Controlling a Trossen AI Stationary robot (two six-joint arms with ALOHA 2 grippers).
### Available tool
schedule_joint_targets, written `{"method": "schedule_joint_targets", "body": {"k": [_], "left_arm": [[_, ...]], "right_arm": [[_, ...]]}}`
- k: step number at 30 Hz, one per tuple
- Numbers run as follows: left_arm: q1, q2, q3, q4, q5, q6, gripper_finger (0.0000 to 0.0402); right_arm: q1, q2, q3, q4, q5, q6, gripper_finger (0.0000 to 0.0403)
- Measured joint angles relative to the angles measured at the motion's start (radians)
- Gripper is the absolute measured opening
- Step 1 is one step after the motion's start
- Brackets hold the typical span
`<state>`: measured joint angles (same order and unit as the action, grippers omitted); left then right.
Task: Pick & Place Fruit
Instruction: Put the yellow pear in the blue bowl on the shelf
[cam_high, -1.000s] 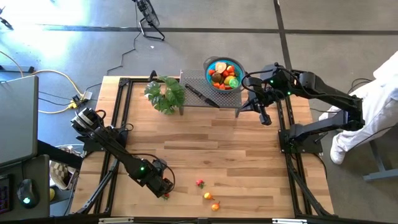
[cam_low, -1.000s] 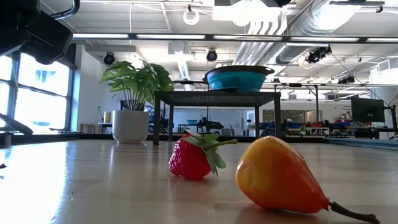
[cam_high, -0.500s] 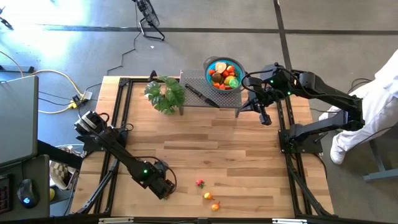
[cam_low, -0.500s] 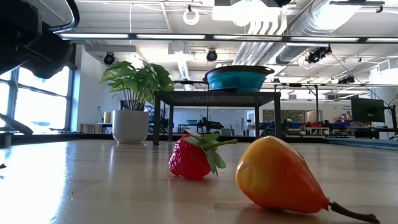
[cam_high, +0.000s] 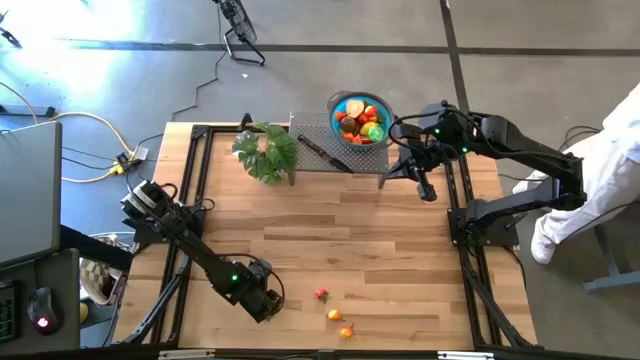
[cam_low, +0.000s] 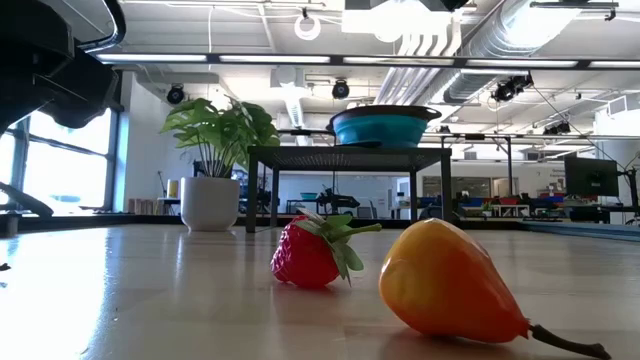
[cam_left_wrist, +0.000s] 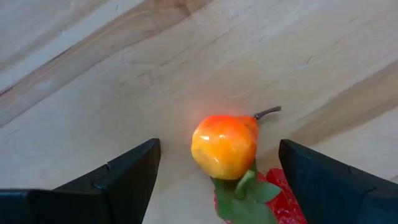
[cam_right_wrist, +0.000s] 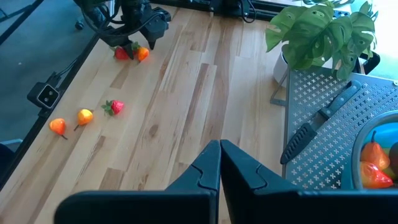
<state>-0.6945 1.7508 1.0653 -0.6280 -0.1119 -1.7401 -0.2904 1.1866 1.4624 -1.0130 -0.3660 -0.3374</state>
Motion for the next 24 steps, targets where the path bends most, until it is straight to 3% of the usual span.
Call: {"method": "schedule_joint_targets", "body": {"k": [7, 24], "left_arm": [[0.000, 0.000, 0.000, -0.005, -0.018, 0.001, 0.0303], [0.001, 0.002, -0.001, 0.005, -0.010, -0.029, 0.0159]], "right_arm": [[0.000, 0.000, 0.000, 0.000, 0.000, 0.000, 0.0003], [-0.005, 0.045, 0.000, 0.000, 0.026, 0.000, 0.0003]]}}
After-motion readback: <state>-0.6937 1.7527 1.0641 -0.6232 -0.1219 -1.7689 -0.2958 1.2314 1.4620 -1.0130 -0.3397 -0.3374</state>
